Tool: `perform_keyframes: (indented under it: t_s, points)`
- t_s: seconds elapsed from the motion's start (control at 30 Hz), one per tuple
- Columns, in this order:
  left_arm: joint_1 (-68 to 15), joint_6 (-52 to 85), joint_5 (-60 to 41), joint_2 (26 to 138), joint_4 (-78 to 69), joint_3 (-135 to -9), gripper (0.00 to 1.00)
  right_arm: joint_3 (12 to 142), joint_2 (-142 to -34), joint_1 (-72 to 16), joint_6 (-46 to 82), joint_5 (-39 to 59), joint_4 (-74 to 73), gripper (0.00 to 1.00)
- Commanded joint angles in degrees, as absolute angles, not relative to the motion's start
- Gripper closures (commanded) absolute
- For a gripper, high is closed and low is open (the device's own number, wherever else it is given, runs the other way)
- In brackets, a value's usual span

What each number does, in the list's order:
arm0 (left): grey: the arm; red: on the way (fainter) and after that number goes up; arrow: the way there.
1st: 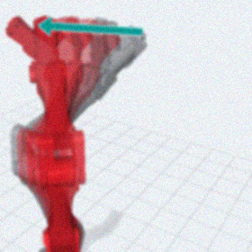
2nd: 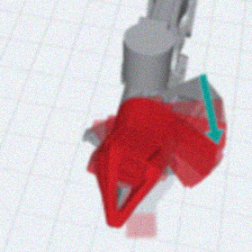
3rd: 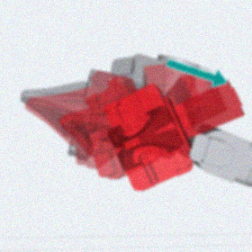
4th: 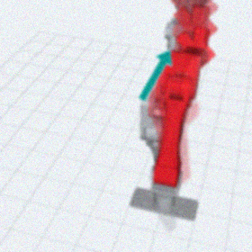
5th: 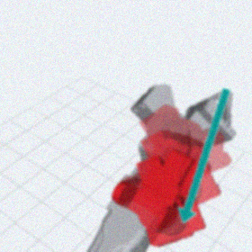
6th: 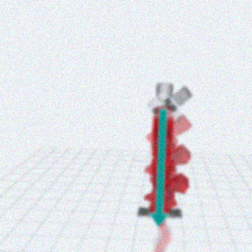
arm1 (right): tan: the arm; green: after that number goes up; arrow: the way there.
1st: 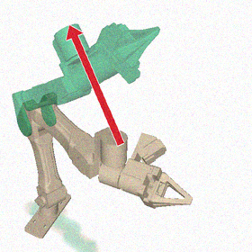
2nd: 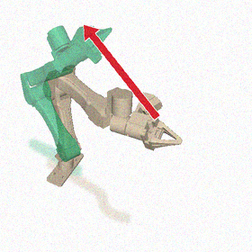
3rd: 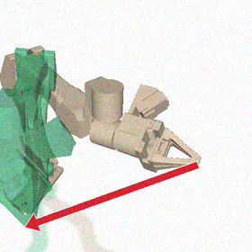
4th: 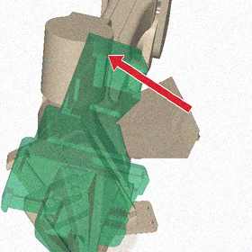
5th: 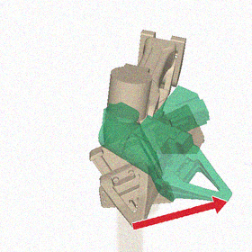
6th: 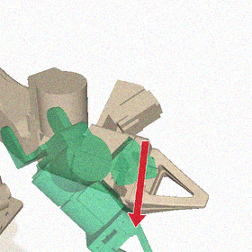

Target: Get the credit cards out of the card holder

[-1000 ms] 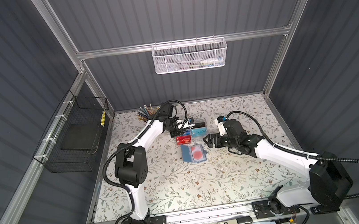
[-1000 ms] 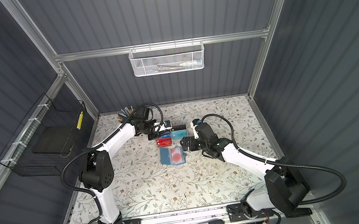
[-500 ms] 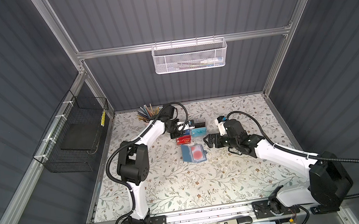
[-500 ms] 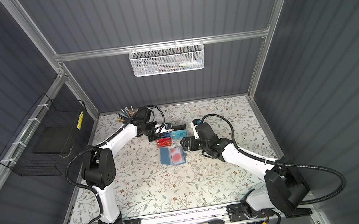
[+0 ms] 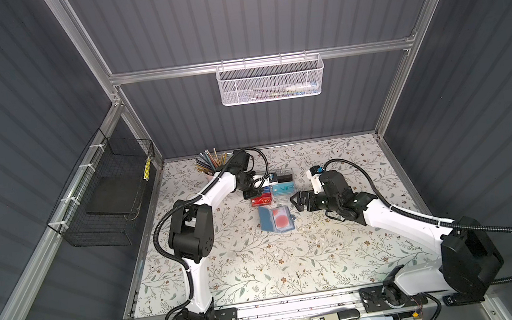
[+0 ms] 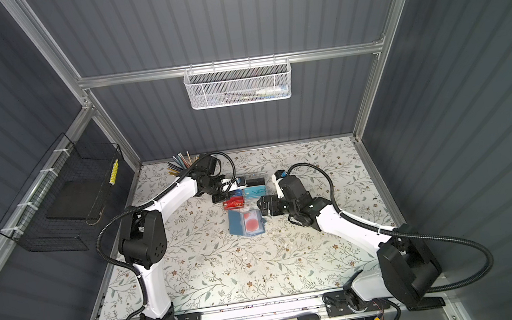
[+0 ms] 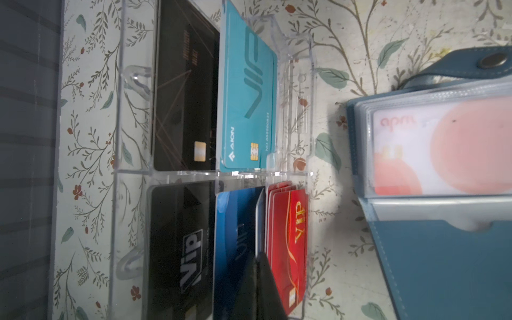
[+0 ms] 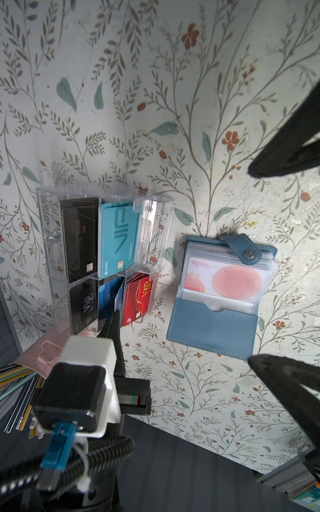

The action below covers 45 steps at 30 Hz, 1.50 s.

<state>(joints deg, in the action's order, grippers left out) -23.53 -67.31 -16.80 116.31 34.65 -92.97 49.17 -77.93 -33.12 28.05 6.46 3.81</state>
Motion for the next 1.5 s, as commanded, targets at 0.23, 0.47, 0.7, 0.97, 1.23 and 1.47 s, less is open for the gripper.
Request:
perform_keyframes:
  t_s: [0.23, 0.47, 0.7, 0.97, 1.23, 1.47]
  points:
    - [-23.11, -66.05, -16.07, 115.13, 33.34, -92.21, 0.88, 48.44, -76.70, -32.85, 27.95, 7.65, 2.72, 0.01]
    - [-23.12, -65.00, -16.14, 113.81, 32.23, -91.96, 0.82, 48.21, -76.31, -32.83, 28.02, 7.73, 2.64, 0.01]
    - [-23.13, -64.42, -16.89, 112.59, 31.71, -92.22, 0.77, 47.75, -75.70, -32.81, 28.17, 7.70, 2.39, 0.01]
    - [-23.27, -64.59, -16.38, 113.40, 32.37, -92.12, 0.77, 47.25, -74.69, -32.81, 28.12, 7.38, 2.55, 0.01]
    - [-24.26, -63.48, -13.19, 110.38, 22.58, -85.04, 0.72, 47.02, -74.68, -32.74, 28.26, 7.82, 2.10, 0.01]
    - [-24.85, -62.58, -12.22, 109.07, 17.18, -79.87, 0.72, 46.63, -74.19, -32.78, 28.24, 7.82, 2.05, 0.01]
